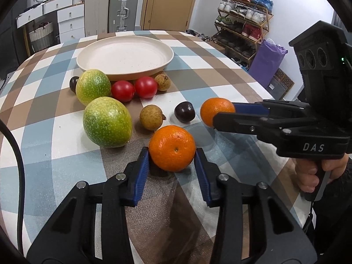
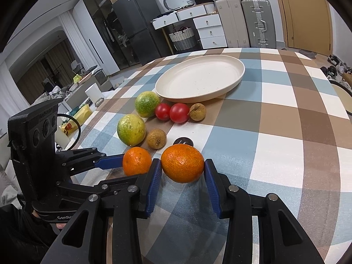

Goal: Organize fruits
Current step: 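Lift the orange with the left tool and carry it over the plate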

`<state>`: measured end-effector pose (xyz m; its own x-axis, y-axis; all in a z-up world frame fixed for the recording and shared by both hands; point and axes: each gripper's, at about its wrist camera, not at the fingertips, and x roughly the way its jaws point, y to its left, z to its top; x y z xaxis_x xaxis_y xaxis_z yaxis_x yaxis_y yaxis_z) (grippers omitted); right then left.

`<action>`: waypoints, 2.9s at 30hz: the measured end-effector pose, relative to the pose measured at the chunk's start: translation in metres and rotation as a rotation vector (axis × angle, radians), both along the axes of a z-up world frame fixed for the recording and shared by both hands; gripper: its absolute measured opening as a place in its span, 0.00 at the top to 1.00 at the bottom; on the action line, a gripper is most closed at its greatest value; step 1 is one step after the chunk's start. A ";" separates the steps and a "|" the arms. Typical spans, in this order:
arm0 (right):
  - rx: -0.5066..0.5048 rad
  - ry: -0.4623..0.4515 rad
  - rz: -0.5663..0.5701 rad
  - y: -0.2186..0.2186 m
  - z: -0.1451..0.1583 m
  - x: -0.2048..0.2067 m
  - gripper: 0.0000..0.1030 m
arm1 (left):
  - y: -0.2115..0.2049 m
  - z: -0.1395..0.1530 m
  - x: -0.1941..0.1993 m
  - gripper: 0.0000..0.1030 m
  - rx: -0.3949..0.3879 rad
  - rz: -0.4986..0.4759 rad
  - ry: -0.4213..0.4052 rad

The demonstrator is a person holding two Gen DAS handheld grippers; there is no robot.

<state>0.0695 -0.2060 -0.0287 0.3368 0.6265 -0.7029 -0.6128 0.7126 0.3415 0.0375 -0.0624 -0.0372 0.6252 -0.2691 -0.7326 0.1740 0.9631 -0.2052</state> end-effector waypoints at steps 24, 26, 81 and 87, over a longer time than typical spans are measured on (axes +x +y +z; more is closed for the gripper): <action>0.072 -0.120 0.006 0.005 0.030 -0.004 0.60 | 0.038 0.050 -0.007 0.63 -0.009 0.103 -0.171; 0.074 -0.131 -0.002 0.005 0.033 -0.002 0.61 | 0.043 0.053 -0.005 0.63 -0.011 0.114 -0.177; 0.046 -0.163 -0.076 0.044 0.021 0.115 0.60 | 0.091 0.041 0.121 0.63 0.037 0.232 -0.202; 0.011 -0.123 -0.074 0.048 0.009 0.117 0.60 | 0.085 0.038 0.122 0.63 0.050 0.211 -0.199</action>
<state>0.1864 -0.1580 -0.0200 0.4661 0.6041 -0.6463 -0.5962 0.7542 0.2750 0.1593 0.0226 0.0007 0.7964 -0.0845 -0.5989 0.0011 0.9904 -0.1382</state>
